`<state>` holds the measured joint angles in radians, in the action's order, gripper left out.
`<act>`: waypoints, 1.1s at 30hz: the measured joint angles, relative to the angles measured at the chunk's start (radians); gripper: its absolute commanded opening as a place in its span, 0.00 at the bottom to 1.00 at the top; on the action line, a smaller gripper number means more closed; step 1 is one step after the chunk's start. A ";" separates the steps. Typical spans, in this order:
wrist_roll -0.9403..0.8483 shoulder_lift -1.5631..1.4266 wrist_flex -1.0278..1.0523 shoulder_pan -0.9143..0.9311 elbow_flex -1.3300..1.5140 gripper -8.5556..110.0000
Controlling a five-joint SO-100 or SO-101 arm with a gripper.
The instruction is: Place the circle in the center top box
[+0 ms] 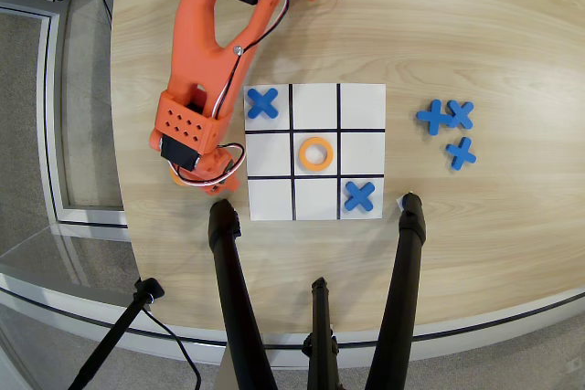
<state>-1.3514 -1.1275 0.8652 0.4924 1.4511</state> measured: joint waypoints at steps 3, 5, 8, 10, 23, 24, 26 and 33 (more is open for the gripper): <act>0.000 0.000 0.014 0.000 0.000 0.26; 0.000 0.000 0.014 0.000 0.000 0.25; 0.000 0.000 0.014 0.000 0.000 0.24; 0.000 0.000 0.014 0.000 0.000 0.23; 0.025 0.000 0.032 0.000 0.000 0.14; 0.026 0.000 0.032 0.000 0.000 0.14; 0.026 0.000 0.032 0.000 0.000 0.14; 0.037 0.000 0.032 0.000 0.000 0.12</act>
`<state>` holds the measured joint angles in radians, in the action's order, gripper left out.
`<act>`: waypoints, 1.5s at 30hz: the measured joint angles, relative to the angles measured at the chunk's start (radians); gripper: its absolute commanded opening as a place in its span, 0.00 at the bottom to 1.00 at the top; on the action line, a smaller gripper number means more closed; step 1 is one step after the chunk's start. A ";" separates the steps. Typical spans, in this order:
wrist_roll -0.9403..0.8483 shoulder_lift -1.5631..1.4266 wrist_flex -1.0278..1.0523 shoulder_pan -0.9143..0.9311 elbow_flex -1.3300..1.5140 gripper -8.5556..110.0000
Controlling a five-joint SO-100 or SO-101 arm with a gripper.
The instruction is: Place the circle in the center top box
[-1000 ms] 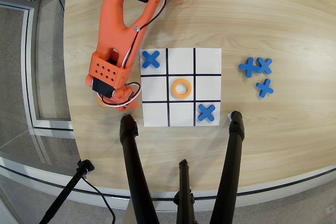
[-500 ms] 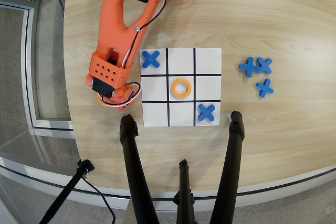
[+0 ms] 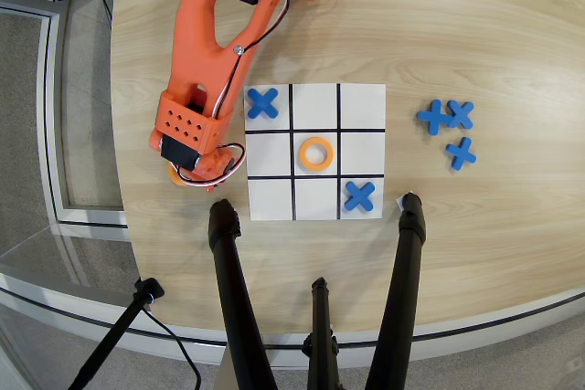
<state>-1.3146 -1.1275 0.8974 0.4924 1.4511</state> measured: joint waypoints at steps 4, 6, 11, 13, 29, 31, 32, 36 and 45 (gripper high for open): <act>0.002 0.000 0.000 0.000 0.000 0.12; 0.002 0.000 0.002 0.000 0.000 0.12; 0.002 0.000 0.035 0.000 -0.037 0.12; 0.002 0.000 0.061 0.000 -0.066 0.12; 0.002 -0.035 0.095 -0.026 -0.064 0.07; 0.011 -0.086 0.095 -0.041 -0.029 0.07; 0.017 -0.117 0.095 -0.052 -0.006 0.07; 0.048 -0.284 0.095 -0.135 0.120 0.07; 0.141 -0.756 0.061 -0.465 0.515 0.07</act>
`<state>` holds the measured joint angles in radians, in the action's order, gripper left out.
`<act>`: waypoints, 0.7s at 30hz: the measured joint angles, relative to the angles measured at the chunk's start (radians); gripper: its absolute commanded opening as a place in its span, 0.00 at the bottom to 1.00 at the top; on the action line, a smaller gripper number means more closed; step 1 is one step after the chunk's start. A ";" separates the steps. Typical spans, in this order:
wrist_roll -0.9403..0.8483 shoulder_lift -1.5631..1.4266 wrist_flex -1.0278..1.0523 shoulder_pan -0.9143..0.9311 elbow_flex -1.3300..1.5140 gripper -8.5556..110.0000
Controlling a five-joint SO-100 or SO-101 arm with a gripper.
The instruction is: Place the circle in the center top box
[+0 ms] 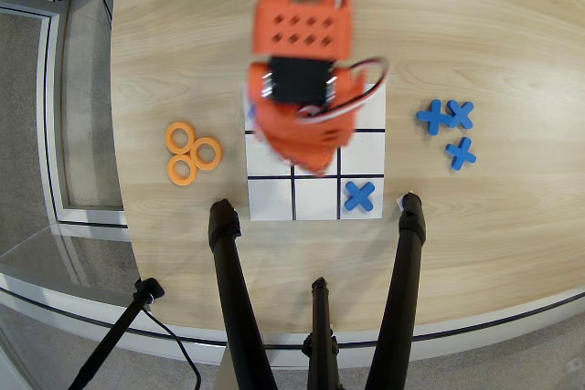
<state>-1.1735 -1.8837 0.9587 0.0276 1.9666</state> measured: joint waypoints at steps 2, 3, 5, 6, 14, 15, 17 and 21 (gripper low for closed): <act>0.018 -0.038 0.000 -0.083 0.009 0.07; 0.025 -0.044 0.000 -0.114 0.009 0.07; 0.040 -0.038 0.000 -0.160 0.005 0.07; 0.048 -0.023 0.000 -0.173 -0.009 0.07; 0.055 0.224 -0.049 -0.183 -0.189 0.07; 0.055 0.261 -0.060 -0.179 -0.212 0.07; 0.055 0.333 -0.071 -0.167 -0.255 0.07; 0.055 0.460 -0.106 -0.155 -0.342 0.07</act>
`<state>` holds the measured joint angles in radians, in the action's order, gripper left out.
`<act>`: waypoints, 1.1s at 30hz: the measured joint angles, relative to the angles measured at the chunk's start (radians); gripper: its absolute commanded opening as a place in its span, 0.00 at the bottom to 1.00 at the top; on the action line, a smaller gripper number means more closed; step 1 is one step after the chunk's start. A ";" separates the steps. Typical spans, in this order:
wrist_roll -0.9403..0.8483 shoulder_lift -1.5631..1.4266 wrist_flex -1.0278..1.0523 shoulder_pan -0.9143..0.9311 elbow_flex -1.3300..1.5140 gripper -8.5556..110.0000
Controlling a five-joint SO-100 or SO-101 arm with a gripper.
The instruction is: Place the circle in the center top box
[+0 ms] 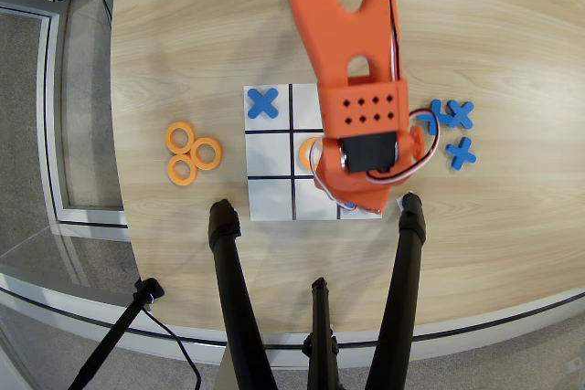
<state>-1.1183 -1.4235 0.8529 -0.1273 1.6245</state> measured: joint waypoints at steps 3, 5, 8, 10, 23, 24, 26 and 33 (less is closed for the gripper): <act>-0.006 0.094 -0.018 0.015 -0.054 0.07; -0.009 0.147 -0.034 0.028 -0.084 0.07; -0.028 0.218 -0.055 0.046 -0.126 0.07; -0.037 0.265 -0.063 0.061 -0.161 0.07; -0.129 0.319 -0.054 0.138 -0.196 0.21; -0.130 0.305 -0.038 0.137 -0.189 0.23; -0.130 0.249 0.006 0.137 -0.169 0.25; -0.109 -0.155 0.112 0.114 0.064 0.26</act>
<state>-1.2272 -1.5785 0.9649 -0.0138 1.6889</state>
